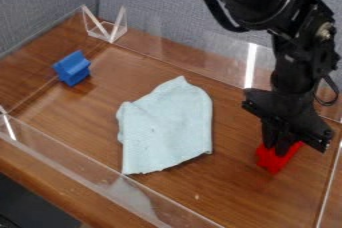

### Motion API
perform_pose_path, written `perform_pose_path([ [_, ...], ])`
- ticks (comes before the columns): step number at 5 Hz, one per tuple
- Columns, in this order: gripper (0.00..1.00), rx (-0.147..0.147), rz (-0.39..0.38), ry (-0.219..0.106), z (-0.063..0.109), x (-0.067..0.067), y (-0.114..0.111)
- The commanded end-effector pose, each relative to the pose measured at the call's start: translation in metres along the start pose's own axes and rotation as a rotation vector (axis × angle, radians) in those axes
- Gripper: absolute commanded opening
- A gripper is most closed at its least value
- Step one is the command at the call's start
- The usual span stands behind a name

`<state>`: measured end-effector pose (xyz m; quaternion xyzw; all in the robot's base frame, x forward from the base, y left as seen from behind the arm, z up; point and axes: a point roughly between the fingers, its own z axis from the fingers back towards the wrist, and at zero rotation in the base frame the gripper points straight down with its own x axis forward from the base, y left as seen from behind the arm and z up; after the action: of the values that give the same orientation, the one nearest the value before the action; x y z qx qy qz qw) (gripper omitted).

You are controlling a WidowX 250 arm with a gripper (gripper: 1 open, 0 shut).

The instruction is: Move the red object to the right of cloth

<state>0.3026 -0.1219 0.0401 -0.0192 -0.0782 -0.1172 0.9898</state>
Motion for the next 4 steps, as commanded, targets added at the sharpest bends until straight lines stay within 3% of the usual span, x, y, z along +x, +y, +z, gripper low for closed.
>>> perform_pose_path([
  [1,0.00,0.016,0.019,0.121,-0.036,-0.024,0.013],
  [4,0.00,0.005,0.039,0.189,-0.065,-0.043,0.021],
])
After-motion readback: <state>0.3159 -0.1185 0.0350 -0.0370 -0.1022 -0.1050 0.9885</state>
